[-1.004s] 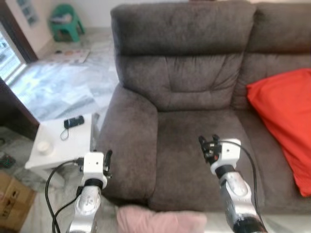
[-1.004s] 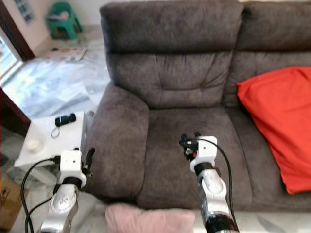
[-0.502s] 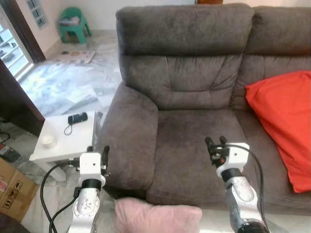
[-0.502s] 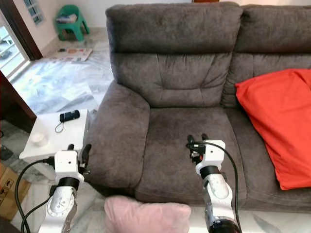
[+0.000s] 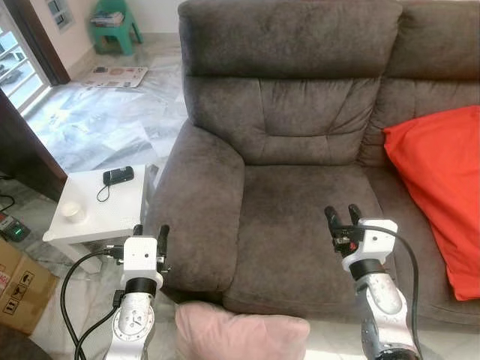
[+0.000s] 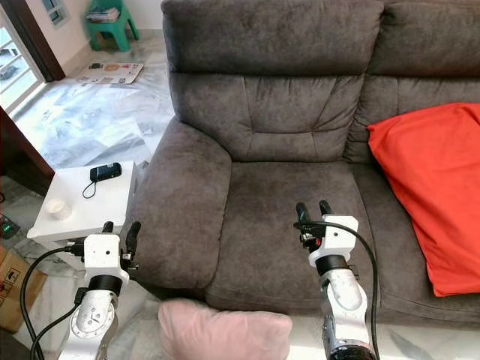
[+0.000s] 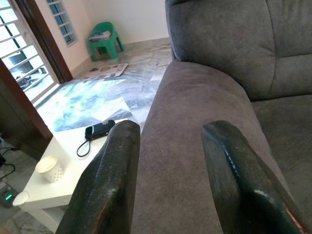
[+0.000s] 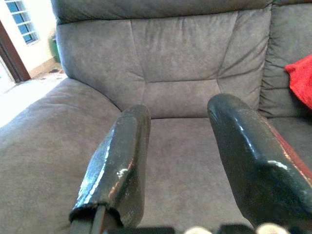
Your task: Move the pillow to the sofa from floor
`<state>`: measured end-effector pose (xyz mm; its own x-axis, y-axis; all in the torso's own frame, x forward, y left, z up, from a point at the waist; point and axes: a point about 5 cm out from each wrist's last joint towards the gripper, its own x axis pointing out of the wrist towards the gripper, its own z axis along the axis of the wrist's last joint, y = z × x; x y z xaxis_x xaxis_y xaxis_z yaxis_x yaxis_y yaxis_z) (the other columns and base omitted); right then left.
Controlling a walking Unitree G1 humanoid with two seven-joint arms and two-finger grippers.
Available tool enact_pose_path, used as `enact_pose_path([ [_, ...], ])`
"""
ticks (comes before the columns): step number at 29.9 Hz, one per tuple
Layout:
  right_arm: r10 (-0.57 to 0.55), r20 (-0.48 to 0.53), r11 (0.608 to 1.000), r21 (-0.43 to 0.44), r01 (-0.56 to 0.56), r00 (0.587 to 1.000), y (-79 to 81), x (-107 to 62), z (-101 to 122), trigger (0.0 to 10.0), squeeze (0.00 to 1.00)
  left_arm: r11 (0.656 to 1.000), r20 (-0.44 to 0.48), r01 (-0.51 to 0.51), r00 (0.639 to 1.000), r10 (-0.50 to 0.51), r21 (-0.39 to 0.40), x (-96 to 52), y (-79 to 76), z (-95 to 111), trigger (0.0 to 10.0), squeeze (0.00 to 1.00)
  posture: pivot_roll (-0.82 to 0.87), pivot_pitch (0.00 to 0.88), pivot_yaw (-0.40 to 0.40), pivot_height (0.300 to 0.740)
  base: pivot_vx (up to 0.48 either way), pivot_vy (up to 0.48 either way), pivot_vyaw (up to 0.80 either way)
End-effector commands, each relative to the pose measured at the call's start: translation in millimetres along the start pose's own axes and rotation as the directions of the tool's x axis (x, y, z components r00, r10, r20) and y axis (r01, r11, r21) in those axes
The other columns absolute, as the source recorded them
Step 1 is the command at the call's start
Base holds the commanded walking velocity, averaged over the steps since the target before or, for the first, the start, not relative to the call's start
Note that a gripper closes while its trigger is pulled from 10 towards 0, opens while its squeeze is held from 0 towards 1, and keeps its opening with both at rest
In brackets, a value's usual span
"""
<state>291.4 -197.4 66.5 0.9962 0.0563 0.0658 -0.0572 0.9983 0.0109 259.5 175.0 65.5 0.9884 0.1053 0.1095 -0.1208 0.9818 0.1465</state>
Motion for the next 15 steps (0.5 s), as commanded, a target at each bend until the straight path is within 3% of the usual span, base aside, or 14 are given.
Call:
enact_pose_path([
  [1, 0.01, 0.011, 1.0, -0.008, -0.01, 1.0, 2.0, 3.7, 5.5, 10.0, 0.0, 1.0, 0.004, -0.006, 1.0, 0.006, 0.011, 0.6, 1.0, 2.8, 10.0, 0.0, -0.06, 0.061, 0.044, 0.736, 0.0, 0.0, 0.0],
  [15, 0.019, -0.005, 1.0, -0.021, -0.019, 1.0, 4.0, 4.7, 4.8, 10.0, 0.0, 1.0, 0.001, 0.003, 1.0, -0.003, 0.004, 1.4, -3.3, 3.1, 10.0, 0.0, -0.07, 0.055, 0.045, 0.631, 0.0, 0.0, 0.0],
])
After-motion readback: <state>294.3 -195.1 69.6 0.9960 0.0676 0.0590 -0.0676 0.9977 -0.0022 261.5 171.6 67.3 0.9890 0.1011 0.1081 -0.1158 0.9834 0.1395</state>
